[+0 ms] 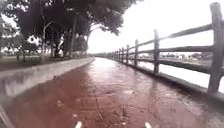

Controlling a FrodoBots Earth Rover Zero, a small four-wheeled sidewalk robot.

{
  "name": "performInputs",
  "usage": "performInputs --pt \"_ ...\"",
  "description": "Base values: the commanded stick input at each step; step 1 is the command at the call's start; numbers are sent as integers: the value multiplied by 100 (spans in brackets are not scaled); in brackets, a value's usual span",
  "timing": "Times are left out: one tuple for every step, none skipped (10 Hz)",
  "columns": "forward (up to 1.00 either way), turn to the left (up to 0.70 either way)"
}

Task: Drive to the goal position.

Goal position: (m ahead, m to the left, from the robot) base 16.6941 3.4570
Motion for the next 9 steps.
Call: performInputs --pt "50 0" --pt "50 0" --pt "50 0" --pt "50 0" --pt "50 0" --pt "50 0" --pt "50 0" --pt "50 0" --pt "50 30"
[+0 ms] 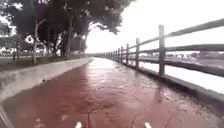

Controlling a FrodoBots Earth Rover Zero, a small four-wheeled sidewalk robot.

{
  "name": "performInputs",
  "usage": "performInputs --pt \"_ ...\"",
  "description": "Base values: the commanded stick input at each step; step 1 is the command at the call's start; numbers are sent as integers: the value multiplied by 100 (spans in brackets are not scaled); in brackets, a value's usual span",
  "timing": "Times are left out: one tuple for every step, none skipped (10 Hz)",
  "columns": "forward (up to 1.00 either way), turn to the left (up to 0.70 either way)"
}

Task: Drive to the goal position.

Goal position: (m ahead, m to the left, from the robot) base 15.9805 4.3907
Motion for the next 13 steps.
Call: performInputs --pt "50 50" --pt "50 50" --pt "50 50" --pt "50 18" --pt "50 0" --pt "50 0" --pt "50 0" --pt "50 0" --pt "50 0" --pt "50 0" --pt "50 0" --pt "50 0" --pt "50 0"
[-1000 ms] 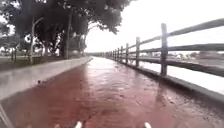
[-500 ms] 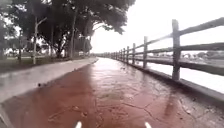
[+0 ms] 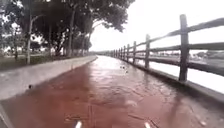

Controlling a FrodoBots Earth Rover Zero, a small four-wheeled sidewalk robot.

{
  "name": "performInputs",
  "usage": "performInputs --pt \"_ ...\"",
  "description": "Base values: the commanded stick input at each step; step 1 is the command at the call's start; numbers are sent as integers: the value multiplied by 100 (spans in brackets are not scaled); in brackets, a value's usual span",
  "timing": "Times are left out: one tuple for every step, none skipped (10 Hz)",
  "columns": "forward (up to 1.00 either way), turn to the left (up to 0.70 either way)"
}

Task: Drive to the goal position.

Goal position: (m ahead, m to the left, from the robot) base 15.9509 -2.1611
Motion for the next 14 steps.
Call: performInputs --pt "50 36" --pt "50 50" --pt "50 50" --pt "50 25" --pt "50 0" --pt "50 0" --pt "50 0" --pt "50 0" --pt "50 0" --pt "50 0" --pt "50 0" --pt "50 0" --pt "50 0" --pt "50 0"
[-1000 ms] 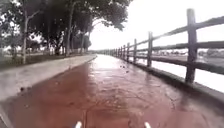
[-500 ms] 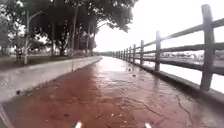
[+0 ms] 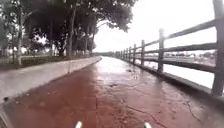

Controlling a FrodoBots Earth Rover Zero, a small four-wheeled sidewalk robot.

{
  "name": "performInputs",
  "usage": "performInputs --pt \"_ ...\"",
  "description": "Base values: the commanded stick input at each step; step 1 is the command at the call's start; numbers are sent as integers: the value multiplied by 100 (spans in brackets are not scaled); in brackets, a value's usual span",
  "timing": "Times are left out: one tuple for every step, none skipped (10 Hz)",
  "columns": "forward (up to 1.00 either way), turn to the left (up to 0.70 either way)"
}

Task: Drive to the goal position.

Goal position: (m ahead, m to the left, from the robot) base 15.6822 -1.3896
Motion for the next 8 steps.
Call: performInputs --pt "50 0" --pt "50 0" --pt "50 0" --pt "50 50" --pt "50 47" --pt "50 17" --pt "50 0" --pt "50 0"
